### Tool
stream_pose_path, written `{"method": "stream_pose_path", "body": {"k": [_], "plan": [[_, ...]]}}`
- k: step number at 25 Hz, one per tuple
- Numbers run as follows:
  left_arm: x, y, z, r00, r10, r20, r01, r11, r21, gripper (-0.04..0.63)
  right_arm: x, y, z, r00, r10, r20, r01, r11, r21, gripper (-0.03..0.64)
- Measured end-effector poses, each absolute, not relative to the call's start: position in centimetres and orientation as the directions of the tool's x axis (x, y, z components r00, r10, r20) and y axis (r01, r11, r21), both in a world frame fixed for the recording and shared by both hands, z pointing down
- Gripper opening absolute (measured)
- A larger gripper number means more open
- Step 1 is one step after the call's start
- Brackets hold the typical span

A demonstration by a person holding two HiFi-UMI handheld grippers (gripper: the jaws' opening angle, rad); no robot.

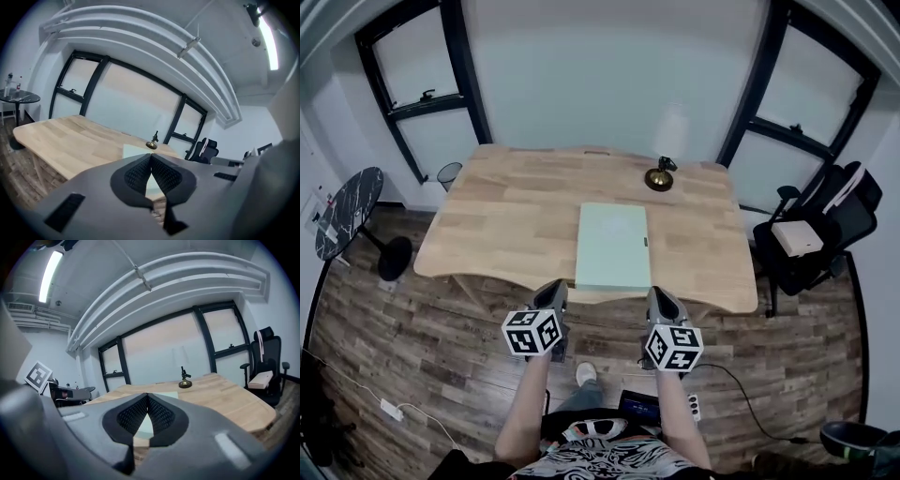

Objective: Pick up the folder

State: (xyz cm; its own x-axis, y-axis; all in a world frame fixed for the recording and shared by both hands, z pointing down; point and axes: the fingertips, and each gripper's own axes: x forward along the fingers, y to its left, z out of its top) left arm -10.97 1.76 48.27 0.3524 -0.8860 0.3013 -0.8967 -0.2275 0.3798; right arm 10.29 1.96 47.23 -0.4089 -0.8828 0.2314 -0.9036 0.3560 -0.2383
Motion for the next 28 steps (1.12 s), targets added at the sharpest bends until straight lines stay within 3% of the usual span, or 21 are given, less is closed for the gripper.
{"method": "stream_pose_path", "body": {"k": [8, 16, 19, 28], "plan": [[-12.9, -9.6, 51.8, 0.386, -0.828, 0.407, -0.897, -0.234, 0.374, 0.008, 7.2, -8.5, 48.8, -0.447, -0.843, 0.298, -0.892, 0.396, -0.219, 0.005], [-12.6, -14.8, 53.8, 0.459, -0.793, 0.4, -0.865, -0.296, 0.406, 0.008, 9.4, -12.0, 50.8, -0.366, -0.871, 0.328, -0.921, 0.288, -0.263, 0.005], [-12.1, -16.2, 54.1, 0.471, -0.789, 0.394, -0.859, -0.31, 0.406, 0.008, 9.7, -12.6, 52.1, -0.346, -0.852, 0.392, -0.938, 0.302, -0.173, 0.006], [-12.1, -19.8, 54.7, 0.429, -0.818, 0.382, -0.89, -0.31, 0.335, 0.008, 10.5, -15.2, 52.7, -0.318, -0.864, 0.391, -0.948, 0.298, -0.112, 0.005]]}}
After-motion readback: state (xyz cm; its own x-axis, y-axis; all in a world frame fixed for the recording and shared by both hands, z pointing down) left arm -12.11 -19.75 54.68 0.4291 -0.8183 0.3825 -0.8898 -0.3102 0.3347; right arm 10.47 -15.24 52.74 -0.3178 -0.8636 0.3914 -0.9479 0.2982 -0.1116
